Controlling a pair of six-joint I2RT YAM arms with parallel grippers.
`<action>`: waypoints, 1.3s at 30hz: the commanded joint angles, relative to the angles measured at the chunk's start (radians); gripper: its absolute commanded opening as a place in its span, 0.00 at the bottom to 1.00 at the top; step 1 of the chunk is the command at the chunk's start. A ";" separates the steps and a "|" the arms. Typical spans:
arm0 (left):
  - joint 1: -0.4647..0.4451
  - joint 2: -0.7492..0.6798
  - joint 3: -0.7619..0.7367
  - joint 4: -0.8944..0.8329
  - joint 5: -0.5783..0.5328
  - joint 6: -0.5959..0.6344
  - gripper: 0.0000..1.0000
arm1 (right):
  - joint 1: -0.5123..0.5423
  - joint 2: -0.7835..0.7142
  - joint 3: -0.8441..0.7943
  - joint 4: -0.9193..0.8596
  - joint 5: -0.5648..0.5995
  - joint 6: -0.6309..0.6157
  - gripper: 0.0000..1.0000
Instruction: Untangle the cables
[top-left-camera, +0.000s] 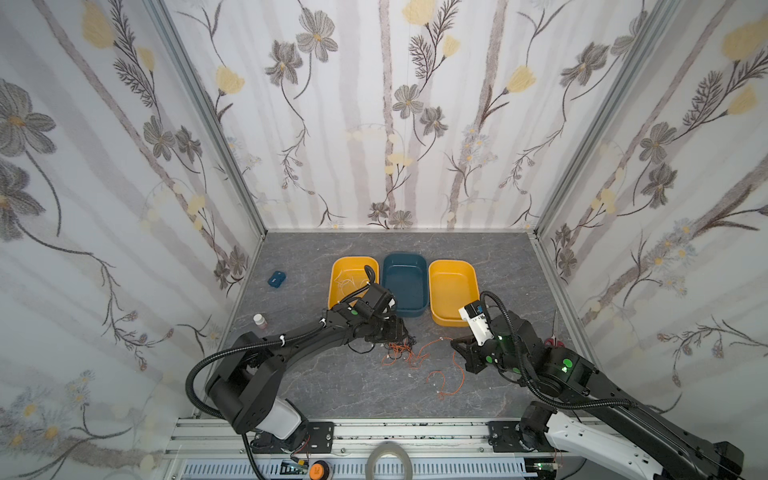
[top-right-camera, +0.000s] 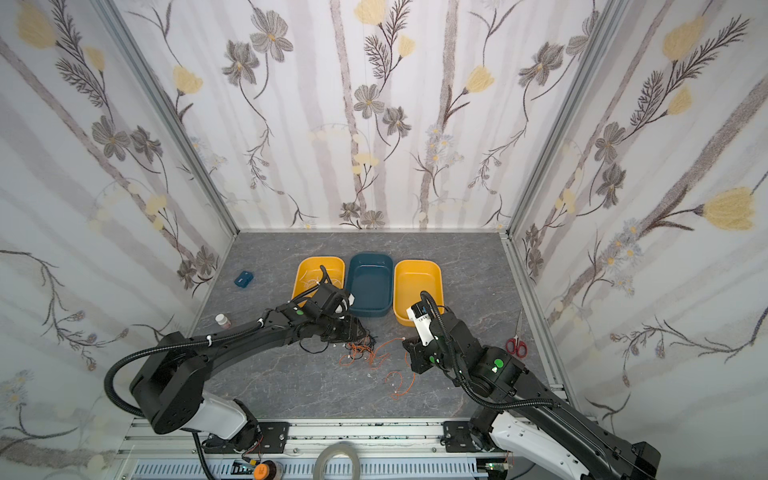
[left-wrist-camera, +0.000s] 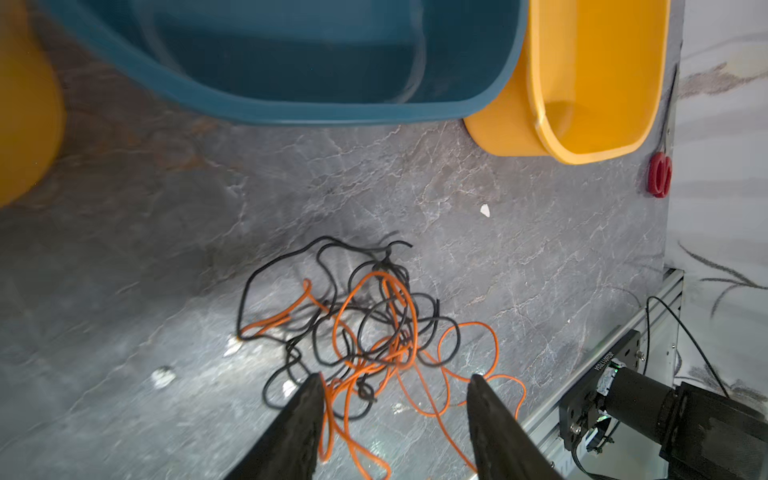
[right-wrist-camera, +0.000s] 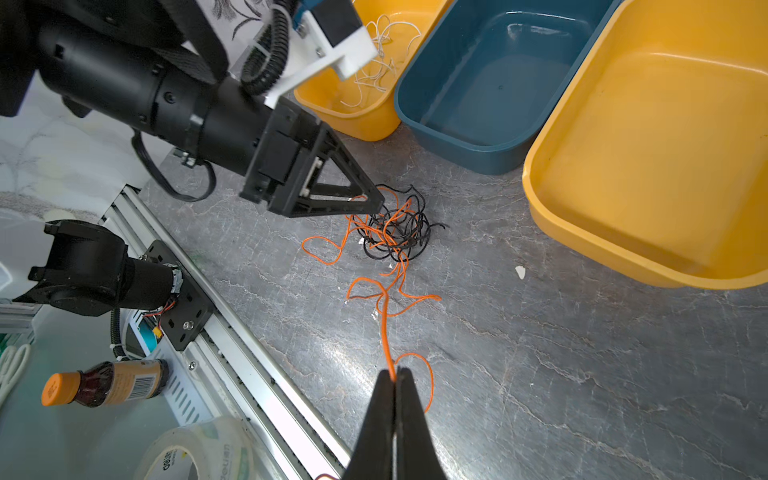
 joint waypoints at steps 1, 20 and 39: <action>-0.024 0.083 0.074 0.004 0.022 0.063 0.56 | 0.004 -0.013 -0.005 0.013 0.013 -0.006 0.00; -0.057 0.283 0.086 -0.028 -0.080 0.046 0.26 | 0.003 -0.152 0.028 -0.049 0.125 -0.011 0.00; -0.015 0.045 -0.060 0.017 -0.206 -0.112 0.00 | -0.002 -0.319 0.131 -0.279 0.643 0.075 0.00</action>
